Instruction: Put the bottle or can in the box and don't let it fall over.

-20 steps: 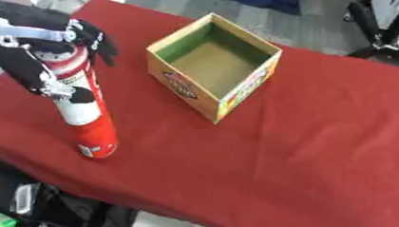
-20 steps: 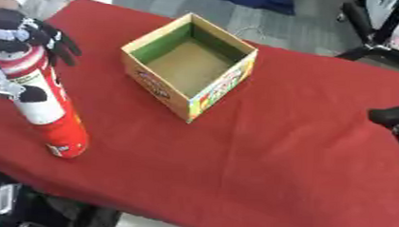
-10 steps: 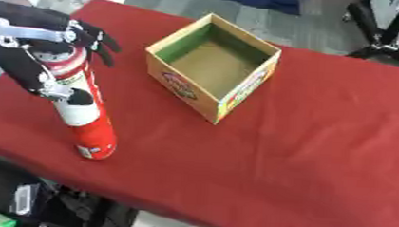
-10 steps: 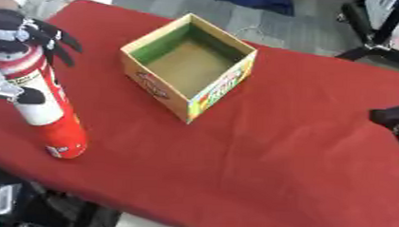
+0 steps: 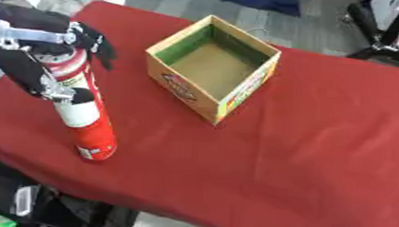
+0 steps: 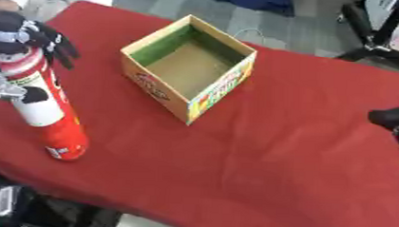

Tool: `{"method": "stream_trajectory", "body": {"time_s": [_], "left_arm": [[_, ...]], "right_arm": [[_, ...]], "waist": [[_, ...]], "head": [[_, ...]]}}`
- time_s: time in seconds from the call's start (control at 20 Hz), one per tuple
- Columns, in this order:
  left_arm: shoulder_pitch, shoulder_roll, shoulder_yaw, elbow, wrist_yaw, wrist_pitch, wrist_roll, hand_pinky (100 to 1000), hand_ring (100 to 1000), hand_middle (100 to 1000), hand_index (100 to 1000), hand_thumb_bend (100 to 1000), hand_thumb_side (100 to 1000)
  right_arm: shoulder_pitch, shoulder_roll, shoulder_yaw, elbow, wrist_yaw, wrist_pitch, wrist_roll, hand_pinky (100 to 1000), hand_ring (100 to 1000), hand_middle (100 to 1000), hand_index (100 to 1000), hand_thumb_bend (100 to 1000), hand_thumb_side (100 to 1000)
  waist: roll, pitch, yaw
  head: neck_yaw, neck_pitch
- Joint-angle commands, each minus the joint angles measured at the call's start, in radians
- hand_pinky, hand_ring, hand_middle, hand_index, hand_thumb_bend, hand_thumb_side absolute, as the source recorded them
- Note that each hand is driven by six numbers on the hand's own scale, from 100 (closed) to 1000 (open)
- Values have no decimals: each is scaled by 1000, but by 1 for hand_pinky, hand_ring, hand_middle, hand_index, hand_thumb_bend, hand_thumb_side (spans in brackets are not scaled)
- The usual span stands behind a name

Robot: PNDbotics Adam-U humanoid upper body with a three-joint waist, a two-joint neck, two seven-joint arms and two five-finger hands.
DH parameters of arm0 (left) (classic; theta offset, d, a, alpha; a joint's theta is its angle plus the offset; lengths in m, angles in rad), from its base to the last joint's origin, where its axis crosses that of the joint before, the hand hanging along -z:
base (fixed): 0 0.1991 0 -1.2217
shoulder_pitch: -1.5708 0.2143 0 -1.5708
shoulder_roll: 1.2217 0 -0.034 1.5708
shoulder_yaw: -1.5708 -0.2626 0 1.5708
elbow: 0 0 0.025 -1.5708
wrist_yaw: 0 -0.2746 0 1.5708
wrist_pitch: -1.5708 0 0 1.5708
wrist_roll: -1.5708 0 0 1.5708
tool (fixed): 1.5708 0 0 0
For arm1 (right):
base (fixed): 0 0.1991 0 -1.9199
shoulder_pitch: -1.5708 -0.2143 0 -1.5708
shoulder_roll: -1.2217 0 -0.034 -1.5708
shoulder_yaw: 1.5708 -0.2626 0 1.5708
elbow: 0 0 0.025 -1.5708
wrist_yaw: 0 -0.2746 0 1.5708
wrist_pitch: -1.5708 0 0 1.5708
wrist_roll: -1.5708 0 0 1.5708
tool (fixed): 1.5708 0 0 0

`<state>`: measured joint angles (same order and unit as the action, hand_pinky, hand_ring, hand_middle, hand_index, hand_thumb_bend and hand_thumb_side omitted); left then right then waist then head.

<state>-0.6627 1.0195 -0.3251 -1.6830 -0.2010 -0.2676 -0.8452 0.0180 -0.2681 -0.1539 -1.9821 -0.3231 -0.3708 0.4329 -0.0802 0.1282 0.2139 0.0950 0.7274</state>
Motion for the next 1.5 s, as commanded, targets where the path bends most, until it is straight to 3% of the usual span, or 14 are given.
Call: {"method": "stream_trajectory", "body": {"time_s": [0.05, 0.2, 0.4, 0.8, 1.05, 1.5], "left_arm": [[17, 8, -43, 12, -40, -36, -22, 365, 524, 566, 692, 267, 100], [15, 9, -42, 6, -59, -39, 13, 342, 491, 456, 570, 265, 100], [16, 9, -44, 5, -86, -42, 57, 287, 459, 418, 423, 245, 100], [16, 10, -52, -9, -119, -58, 117, 203, 424, 381, 235, 272, 100], [17, 12, -58, -24, -140, -78, 168, 103, 393, 352, 187, 308, 100], [16, 16, -64, -56, -171, -126, 254, 100, 339, 298, 151, 407, 100]], "right_arm": [[-8, -13, -11, -18, -11, 1, -3, 848, 783, 691, 862, 100, 524], [-9, -13, -11, -18, -12, 3, -5, 848, 783, 691, 862, 100, 524], [-10, -13, -11, -18, -13, 4, -5, 848, 783, 691, 862, 100, 524], [-11, -12, -11, -18, -12, 6, -5, 849, 783, 691, 862, 100, 525], [-11, -11, -11, -18, -11, 7, -5, 849, 782, 691, 862, 100, 524], [-11, -11, -11, -18, -9, 13, -7, 849, 783, 690, 863, 100, 524]], "waist": [[-2, -1, -1], [-1, -1, -1], [0, -1, -2], [0, -1, -1], [0, 0, -1], [4, -1, -4]], "head": [[0, -9], [0, -10], [-1, -10], [-2, -9], [-2, -8], [-4, -6]]}}
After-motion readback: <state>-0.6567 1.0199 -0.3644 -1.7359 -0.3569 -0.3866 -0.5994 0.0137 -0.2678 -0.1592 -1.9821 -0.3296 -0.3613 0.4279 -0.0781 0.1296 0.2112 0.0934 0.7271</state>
